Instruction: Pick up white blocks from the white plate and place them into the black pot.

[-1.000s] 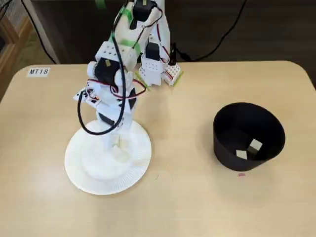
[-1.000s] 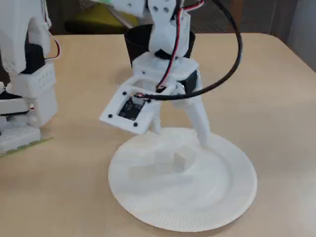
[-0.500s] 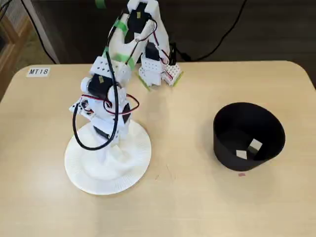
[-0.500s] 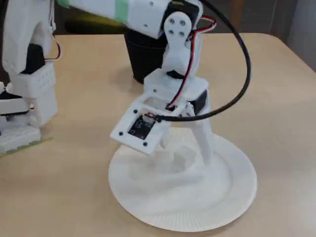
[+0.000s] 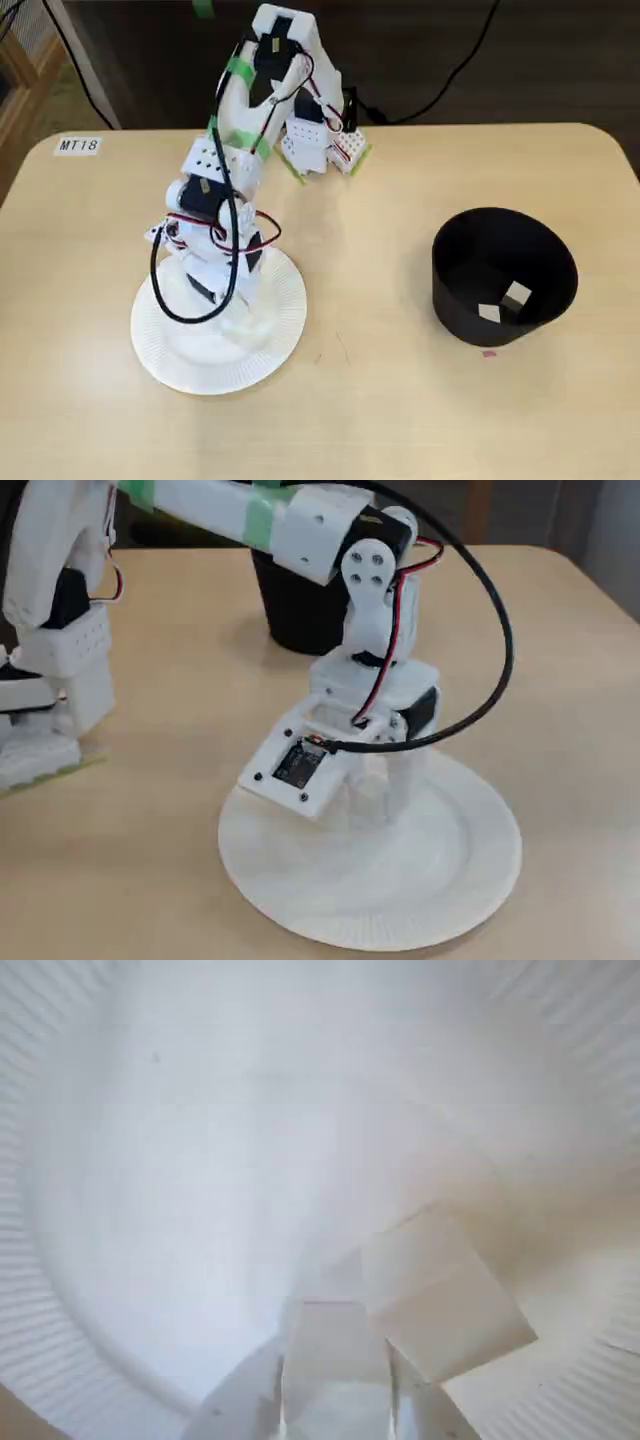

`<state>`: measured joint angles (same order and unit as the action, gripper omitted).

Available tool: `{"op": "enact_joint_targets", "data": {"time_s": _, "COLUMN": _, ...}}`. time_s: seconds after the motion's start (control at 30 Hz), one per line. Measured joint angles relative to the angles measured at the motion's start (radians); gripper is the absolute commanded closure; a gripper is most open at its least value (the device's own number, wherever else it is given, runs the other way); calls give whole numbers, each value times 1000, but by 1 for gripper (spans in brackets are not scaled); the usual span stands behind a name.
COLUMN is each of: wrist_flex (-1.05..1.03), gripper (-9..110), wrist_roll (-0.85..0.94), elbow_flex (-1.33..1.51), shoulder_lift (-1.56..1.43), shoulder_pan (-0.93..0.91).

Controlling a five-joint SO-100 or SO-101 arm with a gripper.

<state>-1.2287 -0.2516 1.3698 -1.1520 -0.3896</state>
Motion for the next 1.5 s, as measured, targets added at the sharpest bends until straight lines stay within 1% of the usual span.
{"op": "enact_joint_targets", "data": {"time_s": 0.2, "wrist_flex": 74, "gripper": 104, "wrist_roll": 11, "elbow_flex": -11, "shoulder_lift": 12, "shoulder_pan": 0}}
{"op": "enact_joint_targets", "data": {"time_s": 0.3, "wrist_flex": 149, "gripper": 104, "wrist_roll": 21, "elbow_flex": -11, "shoulder_lift": -9, "shoulder_pan": 2}}
{"op": "enact_joint_targets", "data": {"time_s": 0.43, "wrist_flex": 311, "gripper": 104, "wrist_roll": 31, "elbow_flex": -9, "shoulder_lift": -135, "shoulder_pan": 3}}
{"op": "enact_joint_targets", "data": {"time_s": 0.6, "wrist_flex": 483, "gripper": 104, "wrist_roll": 78, "elbow_flex": -115, "shoulder_lift": -264, "shoulder_pan": 3}}
{"op": "enact_joint_targets", "data": {"time_s": 0.83, "wrist_flex": 653, "gripper": 104, "wrist_roll": 100, "elbow_flex": -140, "shoulder_lift": -391, "shoulder_pan": 95}}
{"op": "enact_joint_targets", "data": {"time_s": 0.97, "wrist_flex": 701, "gripper": 104, "wrist_roll": 153, "elbow_flex": -140, "shoulder_lift": -465, "shoulder_pan": 221}}
{"op": "enact_joint_targets", "data": {"time_s": 1.17, "wrist_flex": 758, "gripper": 104, "wrist_roll": 229, "elbow_flex": -69, "shoulder_lift": -592, "shoulder_pan": 531}}
{"op": "enact_joint_targets", "data": {"time_s": 1.37, "wrist_flex": 775, "gripper": 104, "wrist_roll": 345, "elbow_flex": 192, "shoulder_lift": -738, "shoulder_pan": 850}}
{"op": "enact_joint_targets", "data": {"time_s": 1.5, "wrist_flex": 775, "gripper": 104, "wrist_roll": 365, "elbow_flex": 440, "shoulder_lift": -844, "shoulder_pan": 989}}
